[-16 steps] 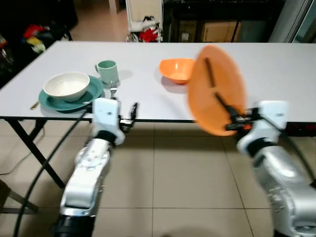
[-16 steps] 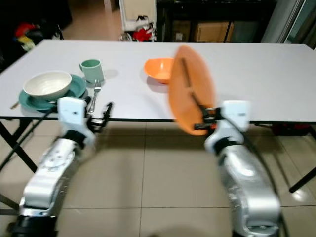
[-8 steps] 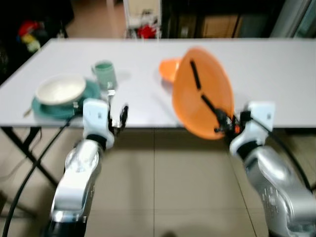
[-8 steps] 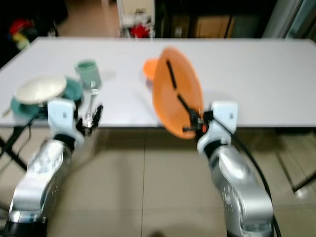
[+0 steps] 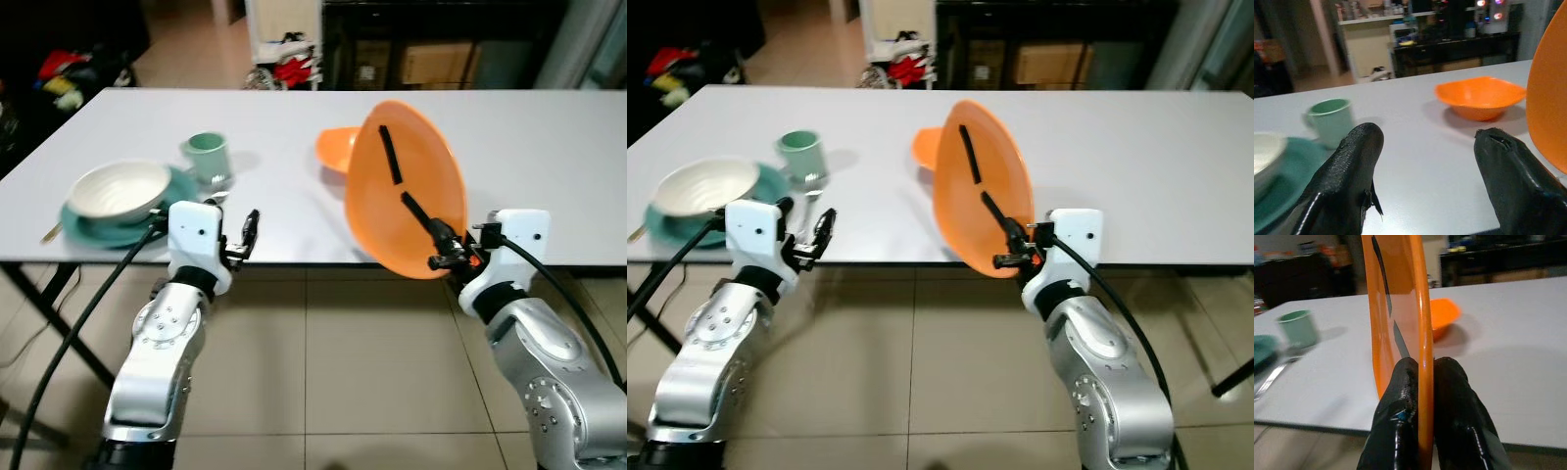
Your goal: Setting the table
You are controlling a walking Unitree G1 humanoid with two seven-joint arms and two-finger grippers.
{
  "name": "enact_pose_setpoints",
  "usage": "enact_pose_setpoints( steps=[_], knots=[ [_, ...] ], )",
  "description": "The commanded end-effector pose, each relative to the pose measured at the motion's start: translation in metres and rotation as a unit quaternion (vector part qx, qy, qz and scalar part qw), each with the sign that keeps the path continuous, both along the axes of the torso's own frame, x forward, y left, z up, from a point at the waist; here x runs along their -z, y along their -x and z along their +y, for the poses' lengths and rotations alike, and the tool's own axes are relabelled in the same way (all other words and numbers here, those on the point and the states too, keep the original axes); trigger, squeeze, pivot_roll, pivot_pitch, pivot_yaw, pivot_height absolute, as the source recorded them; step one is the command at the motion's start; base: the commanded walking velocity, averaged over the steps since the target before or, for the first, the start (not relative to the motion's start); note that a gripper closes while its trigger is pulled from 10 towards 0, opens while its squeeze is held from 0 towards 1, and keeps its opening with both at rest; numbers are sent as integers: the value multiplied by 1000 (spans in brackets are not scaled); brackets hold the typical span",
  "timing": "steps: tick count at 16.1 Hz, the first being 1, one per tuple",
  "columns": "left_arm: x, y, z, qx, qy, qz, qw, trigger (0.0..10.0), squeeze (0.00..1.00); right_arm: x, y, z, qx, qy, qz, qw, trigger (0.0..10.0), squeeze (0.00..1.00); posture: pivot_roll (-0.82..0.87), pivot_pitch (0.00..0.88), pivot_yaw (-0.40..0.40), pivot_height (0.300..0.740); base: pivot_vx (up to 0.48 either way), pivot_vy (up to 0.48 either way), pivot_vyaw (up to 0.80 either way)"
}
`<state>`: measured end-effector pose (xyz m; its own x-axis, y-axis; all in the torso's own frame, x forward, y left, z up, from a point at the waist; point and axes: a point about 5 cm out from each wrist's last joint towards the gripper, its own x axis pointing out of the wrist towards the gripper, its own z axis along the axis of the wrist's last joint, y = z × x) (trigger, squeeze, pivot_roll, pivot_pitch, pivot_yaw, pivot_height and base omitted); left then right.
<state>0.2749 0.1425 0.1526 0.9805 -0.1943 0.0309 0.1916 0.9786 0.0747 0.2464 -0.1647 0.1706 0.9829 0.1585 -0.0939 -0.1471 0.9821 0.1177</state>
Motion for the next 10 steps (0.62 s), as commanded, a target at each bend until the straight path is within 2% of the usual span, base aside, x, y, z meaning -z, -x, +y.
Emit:
enact_pose_setpoints(
  steps=[1,4,10],
  knots=[
    [-2,0,-2,9,-4,-1,1000,10000,0,-13,1,-1,2,-3,-32,999,10000,0,22,0,38,740,296,0,0],
    [-2,0,-3,13,-4,-2,1000,10000,0,-12,3,1,-5,-3,-34,999,10000,0,19,0,38,740,295,0,-735],
    [0,3,-5,16,-2,1,1000,10000,0,-13,6,4,-25,-2,-34,999,10000,0,16,0,34,740,297,0,0]
  ],
)
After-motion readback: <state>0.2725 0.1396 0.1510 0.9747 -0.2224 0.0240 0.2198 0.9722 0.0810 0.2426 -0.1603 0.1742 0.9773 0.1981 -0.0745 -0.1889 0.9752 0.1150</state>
